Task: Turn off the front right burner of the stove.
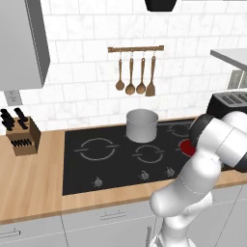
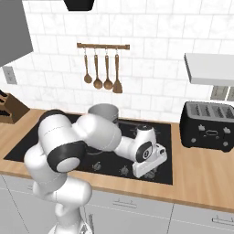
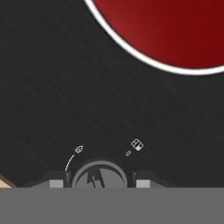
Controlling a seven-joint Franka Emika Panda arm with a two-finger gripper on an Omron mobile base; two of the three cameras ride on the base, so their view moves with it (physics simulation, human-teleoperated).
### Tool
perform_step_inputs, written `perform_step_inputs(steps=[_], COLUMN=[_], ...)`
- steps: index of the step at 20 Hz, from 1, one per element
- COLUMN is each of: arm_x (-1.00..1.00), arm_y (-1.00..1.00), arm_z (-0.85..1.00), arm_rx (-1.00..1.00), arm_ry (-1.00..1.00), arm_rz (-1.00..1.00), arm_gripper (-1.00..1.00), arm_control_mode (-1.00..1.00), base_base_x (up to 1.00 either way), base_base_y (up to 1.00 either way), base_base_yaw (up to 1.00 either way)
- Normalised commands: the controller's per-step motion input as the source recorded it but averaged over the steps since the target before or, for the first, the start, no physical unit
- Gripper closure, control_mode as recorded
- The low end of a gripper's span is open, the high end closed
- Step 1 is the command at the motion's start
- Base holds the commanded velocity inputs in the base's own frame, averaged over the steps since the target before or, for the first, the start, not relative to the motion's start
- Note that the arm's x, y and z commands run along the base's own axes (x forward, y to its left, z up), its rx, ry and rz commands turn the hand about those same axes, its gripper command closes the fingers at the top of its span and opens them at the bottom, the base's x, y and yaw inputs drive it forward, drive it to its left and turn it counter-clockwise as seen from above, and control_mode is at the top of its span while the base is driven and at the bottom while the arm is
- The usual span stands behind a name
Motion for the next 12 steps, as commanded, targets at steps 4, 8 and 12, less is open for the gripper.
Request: perform_step_inputs(steps=[4,8,12], arm_x=[0.00,0.00,0.00], arm_y=[-0.04,-0.16,-0.28], arm_z=[-0.10,-0.06,0.00], arm_rx=[0.00,0.01,0.08], arm_ry=[0.09,0.10,0.09], arm_rz=[0.00,-0.02,-0.21], arm_gripper=[1.00,1.00,1.00], arm_control_mode=[-1.00,-1.00,-1.00], base_base_x=[0.00,0.00,0.00], base_base_y=[0.00,0.00,0.00], base_base_yaw=[0.00,0.00,0.00])
